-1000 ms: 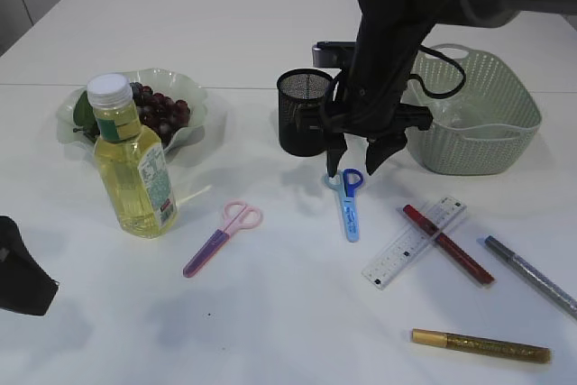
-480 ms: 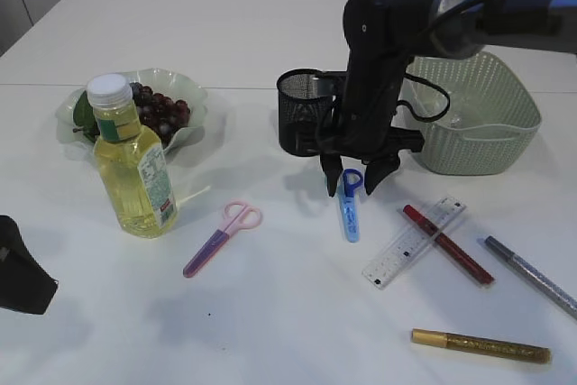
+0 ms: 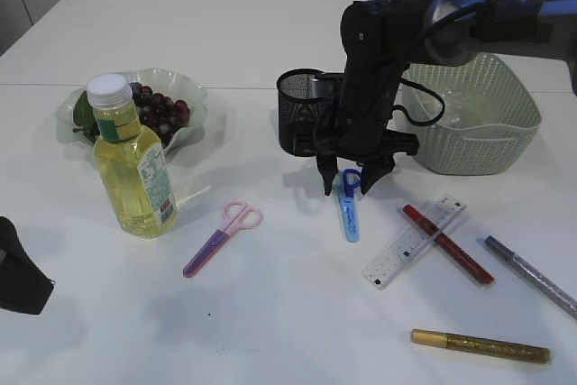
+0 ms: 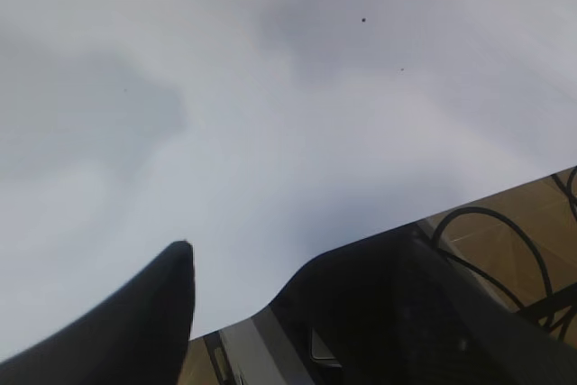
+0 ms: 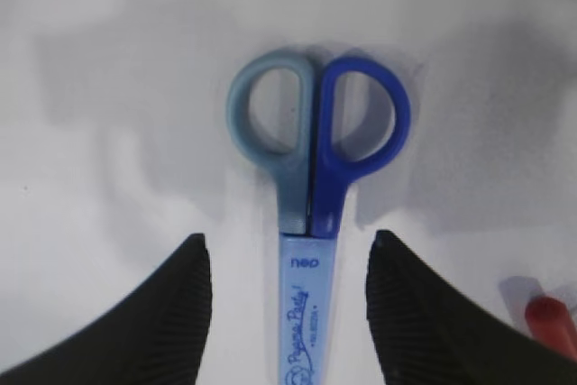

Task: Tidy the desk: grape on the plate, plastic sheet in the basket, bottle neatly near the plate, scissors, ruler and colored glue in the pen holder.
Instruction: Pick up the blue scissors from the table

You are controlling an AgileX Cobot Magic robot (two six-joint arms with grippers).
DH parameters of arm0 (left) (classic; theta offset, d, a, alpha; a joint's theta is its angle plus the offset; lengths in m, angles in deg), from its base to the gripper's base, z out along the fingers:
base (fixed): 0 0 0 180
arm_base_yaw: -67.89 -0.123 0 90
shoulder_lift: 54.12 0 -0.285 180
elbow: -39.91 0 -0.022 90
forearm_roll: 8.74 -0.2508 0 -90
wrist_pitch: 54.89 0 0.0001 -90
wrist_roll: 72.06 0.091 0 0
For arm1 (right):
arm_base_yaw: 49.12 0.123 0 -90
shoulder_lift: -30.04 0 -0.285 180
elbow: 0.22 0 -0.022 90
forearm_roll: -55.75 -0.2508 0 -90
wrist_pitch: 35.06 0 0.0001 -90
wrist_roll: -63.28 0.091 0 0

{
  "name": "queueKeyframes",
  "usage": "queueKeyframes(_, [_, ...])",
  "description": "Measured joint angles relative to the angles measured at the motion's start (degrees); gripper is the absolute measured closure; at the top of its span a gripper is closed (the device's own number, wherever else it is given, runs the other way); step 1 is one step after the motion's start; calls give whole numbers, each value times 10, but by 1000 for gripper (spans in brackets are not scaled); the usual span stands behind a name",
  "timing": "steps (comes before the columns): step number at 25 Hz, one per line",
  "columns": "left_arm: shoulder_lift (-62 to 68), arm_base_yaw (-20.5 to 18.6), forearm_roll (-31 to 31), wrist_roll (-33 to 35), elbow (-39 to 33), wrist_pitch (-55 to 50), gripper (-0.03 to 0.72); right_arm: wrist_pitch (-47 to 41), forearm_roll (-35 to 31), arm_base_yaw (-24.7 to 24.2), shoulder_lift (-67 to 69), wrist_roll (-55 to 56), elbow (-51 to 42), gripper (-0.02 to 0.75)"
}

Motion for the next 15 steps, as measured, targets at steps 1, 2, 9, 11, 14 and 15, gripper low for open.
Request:
queueKeyframes(1, [0, 0, -1, 0, 0, 0, 180, 1, 0, 0, 0, 1, 0, 300])
queueKeyframes(2, [0, 0, -1, 0, 0, 0, 180, 3, 1, 0, 0, 1, 0, 300])
queueKeyframes(9, [0, 0, -6, 0, 0, 3, 180, 4, 10, 0, 0, 4, 0, 300])
queueKeyframes(11, [0, 0, -13, 0, 0, 4, 180, 4, 12, 0, 0, 4, 0, 300])
queueKeyframes(14, [0, 0, -21, 0, 0, 4, 181, 5, 13, 0, 0, 4, 0, 300])
queueKeyframes(15, [0, 0, -22, 0, 0, 5, 181, 8, 13, 0, 0, 5, 0, 300])
